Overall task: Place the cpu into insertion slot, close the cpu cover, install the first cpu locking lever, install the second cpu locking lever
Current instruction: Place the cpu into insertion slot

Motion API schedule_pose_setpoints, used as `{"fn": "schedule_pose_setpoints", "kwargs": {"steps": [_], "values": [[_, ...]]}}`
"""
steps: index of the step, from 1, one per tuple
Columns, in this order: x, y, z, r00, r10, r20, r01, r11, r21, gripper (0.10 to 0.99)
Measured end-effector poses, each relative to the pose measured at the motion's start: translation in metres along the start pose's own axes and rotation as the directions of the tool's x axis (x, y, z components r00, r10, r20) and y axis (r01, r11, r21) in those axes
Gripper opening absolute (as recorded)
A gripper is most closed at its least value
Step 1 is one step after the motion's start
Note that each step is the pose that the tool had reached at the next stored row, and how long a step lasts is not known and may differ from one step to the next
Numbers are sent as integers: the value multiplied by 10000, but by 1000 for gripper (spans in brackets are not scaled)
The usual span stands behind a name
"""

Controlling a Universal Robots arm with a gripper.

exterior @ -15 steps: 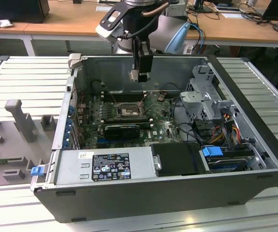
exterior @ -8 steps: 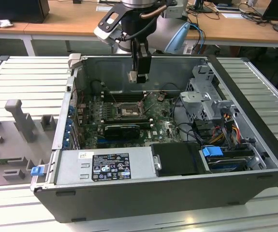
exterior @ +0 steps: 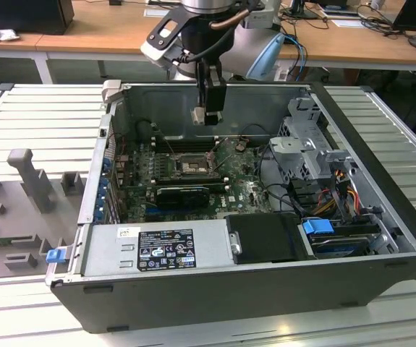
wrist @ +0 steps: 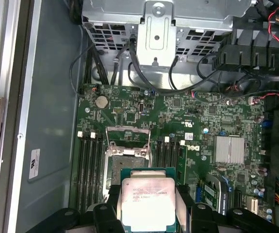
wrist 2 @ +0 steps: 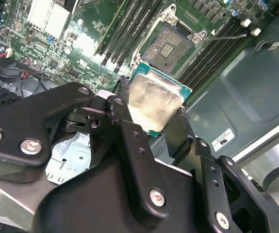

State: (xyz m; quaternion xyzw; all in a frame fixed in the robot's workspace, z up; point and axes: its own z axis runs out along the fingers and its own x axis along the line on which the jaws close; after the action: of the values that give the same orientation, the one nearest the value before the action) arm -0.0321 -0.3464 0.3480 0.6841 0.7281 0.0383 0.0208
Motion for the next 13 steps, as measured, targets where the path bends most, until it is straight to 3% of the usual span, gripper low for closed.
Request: {"fn": "schedule_pose_setpoints", "kwargs": {"steps": [13], "values": [[-1, -3, 31, 10000, 0, -1, 0, 10000, 2, 533]]}}
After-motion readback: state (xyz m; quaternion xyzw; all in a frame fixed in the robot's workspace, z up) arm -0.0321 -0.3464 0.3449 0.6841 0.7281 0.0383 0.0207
